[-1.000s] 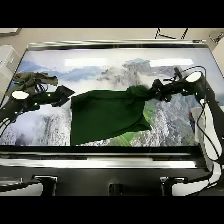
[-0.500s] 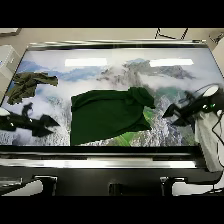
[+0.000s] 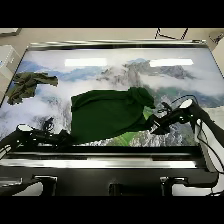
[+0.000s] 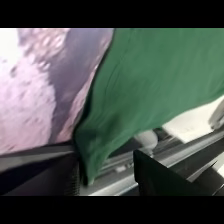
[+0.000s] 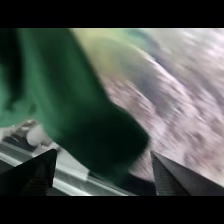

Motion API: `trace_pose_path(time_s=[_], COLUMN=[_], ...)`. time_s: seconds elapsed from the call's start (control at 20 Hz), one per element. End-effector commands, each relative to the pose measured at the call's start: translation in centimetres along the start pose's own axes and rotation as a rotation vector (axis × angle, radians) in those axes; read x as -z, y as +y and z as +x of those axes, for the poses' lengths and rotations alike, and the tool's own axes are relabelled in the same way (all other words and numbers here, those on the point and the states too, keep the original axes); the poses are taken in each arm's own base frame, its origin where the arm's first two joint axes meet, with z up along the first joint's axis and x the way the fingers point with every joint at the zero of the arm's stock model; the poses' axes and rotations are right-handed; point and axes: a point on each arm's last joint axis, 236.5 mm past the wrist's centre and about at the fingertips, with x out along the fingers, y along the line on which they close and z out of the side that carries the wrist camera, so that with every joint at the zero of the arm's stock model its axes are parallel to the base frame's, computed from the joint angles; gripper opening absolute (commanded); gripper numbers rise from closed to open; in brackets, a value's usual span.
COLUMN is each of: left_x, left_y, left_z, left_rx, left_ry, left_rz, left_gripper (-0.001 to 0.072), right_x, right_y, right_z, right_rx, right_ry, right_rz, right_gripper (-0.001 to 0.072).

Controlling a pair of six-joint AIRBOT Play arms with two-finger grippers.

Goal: Fold the clothes and pants, and hang the long-sleeved shirts on hangers.

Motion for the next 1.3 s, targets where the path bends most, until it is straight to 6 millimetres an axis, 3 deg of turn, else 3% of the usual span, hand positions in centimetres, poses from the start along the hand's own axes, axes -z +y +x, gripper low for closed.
trace_pose_path(time_s=[0.0,0.05,0.15,0.25,0.35,0.45,0.55,0.65,0.7,0.8,0.85,0.95,1.05,1.15,1.25], left_x=[-2.0,-2.2,-2.7,-4.0,-6.3,-8.4,-8.1,-4.3,-1.0,6.5,10.0,16.4,20.3,21.4,20.2], left_y=[0.0,-0.3,-1.0,-3.5,-8.3,-15.8,-24.7,-33.9,-37.6,-42.5,-43.9,-45.4,-45.6,-45.4,-45.0], left_z=[1.4,1.6,1.3,-0.6,-4.5,-11.7,-20.5,-30.7,-35.8,-43.5,-46.1,-49.7,-51.4,-51.9,-51.4], left_rx=[-0.048,-0.047,-0.028,0.000,0.044,0.109,0.224,0.401,0.482,0.588,0.622,0.680,0.711,0.709,0.628], left_ry=[-0.111,-0.119,-0.142,-0.198,-0.324,-0.529,-0.762,-0.990,-1.098,-1.267,-1.324,-1.415,-1.468,-1.498,-1.508], left_rz=[0.012,0.019,0.023,0.129,0.279,0.452,0.611,0.756,0.836,0.992,1.061,1.171,1.227,1.239,1.248], left_gripper=[0.0164,0.0027,0.0020,0.0019,0.0019,0.0018,0.0019,0.0019,0.0020,0.0020,0.0020,0.0020,0.0020,0.0020,0.0020], right_x=[-2.4,-2.9,-3.8,-4.7,-6.4,-8.6,-8.9,-5.5,-2.0,6.3,11.0,18.7,23.8,26.7,27.4], right_y=[1.6,1.8,2.1,2.9,4.8,7.9,13.6,20.8,24.2,28.7,30.1,31.2,31.2,31.1,31.0], right_z=[1.2,1.3,1.1,-0.7,-5.0,-12.4,-22.4,-33.8,-39.5,-48.1,-51.2,-54.6,-55.6,-56.1,-56.2], right_rx=[-0.010,-0.005,-0.004,-0.001,0.034,0.121,0.183,0.178,0.160,0.118,0.097,0.064,0.050,0.041,0.040], right_ry=[-0.110,-0.136,-0.171,-0.212,-0.315,-0.502,-0.755,-1.068,-1.235,-1.507,-1.624,-1.779,-1.856,-1.900,-1.908], right_rz=[-0.030,-0.038,-0.042,-0.104,-0.217,-0.371,-0.585,-0.752,-0.816,-0.918,-0.959,-1.016,-1.049,-1.068,-1.073], right_gripper=[0.0612,0.0476,0.0047,0.0040,0.0039,0.0039,0.0039,0.0040,0.0040,0.0041,0.0041,0.0042,0.0042,0.0042,0.0042])
